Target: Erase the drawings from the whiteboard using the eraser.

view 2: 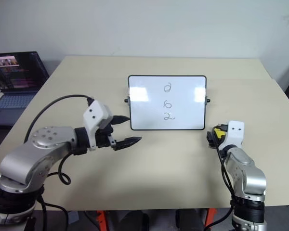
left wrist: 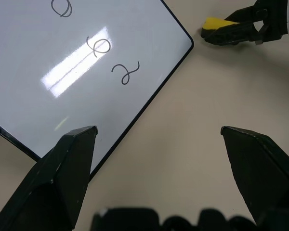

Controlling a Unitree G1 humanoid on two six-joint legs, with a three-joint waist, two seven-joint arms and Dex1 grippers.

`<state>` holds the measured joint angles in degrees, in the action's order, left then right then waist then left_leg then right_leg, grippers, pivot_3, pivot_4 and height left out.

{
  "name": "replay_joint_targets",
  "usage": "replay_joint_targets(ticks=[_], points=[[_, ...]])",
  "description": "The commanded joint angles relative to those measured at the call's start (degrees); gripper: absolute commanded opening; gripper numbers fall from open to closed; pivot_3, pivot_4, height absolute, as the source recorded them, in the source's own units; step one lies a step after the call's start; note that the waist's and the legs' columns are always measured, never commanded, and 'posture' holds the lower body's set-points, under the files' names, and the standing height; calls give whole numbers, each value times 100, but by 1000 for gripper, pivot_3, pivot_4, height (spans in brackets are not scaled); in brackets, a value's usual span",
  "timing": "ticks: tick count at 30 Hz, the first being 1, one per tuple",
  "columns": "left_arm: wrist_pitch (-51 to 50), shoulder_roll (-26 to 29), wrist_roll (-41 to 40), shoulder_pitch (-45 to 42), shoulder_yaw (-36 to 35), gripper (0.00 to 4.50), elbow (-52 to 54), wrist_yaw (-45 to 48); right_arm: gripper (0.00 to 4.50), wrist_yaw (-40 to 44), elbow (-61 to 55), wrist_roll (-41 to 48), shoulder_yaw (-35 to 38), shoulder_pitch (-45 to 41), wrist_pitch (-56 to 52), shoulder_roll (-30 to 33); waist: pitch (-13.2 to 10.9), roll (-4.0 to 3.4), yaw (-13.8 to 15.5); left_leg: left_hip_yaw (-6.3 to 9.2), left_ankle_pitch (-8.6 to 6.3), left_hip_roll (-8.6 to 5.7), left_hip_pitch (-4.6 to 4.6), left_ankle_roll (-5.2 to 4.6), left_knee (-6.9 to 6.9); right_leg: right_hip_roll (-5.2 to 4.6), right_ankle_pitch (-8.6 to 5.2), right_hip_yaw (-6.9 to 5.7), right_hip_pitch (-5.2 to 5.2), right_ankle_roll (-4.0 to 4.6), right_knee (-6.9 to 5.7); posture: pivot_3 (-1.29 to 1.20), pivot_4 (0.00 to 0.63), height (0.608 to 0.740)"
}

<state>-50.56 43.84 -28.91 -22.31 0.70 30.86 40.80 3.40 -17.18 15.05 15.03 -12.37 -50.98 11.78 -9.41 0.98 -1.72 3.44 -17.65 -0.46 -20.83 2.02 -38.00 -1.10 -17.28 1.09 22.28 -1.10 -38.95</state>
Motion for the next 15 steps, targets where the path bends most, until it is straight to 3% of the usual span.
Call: replay_joint_targets(ticks=[1,15], points=[[165,78,19,-47,-122,4500,76,44,4450,-41,-334,103,122,-78,-73,22,0,0,-1,0,0,0,0,0,0,0,0,0,0,0,0,0,150,740],[228,70,53,-22,-97,4500,28,92,4450,-19,-535,167,311,-181,-421,207,0,0,-3,0,0,0,0,0,0,0,0,0,0,0,0,0,150,740]])
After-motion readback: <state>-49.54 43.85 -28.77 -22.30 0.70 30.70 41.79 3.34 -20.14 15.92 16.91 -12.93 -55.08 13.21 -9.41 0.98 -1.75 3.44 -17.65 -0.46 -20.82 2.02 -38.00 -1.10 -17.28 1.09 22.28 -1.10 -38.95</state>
